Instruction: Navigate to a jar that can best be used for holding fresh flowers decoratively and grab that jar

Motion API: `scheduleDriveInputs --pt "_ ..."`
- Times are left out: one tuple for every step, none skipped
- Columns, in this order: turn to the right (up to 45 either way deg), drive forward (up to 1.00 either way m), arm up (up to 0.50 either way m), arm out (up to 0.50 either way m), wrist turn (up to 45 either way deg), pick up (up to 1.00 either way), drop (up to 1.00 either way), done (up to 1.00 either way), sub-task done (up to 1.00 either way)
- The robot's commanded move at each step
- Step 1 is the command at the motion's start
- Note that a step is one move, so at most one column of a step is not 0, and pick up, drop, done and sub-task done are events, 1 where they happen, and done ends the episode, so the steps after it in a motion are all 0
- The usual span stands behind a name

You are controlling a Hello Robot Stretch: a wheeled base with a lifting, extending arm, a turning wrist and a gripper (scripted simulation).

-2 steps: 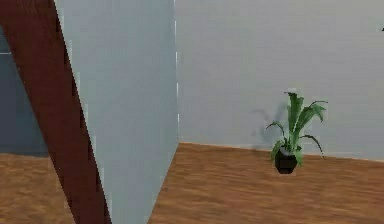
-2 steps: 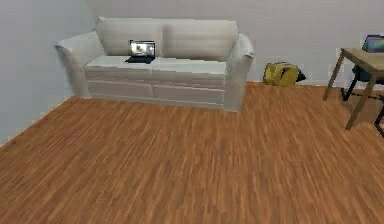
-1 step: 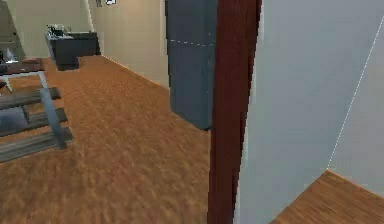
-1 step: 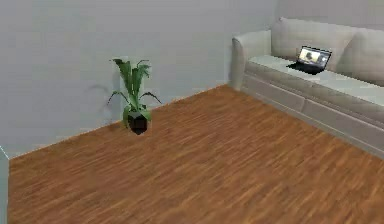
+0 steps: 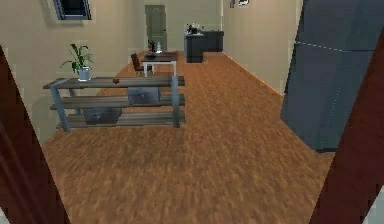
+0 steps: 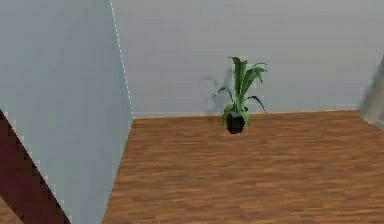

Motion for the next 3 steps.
scheduleDriveInputs --pt "-3.0 0.0 0.0 0.0 0.0 0.0 0.0 0.0 0.0" --pt "0.0 0.45 0.0 0.0 0.0 0.0 0.0 0.0 0.0" --pt "12.0 0.0 0.0 0.0 0.0 0.0 0.0 0.0 0.0"
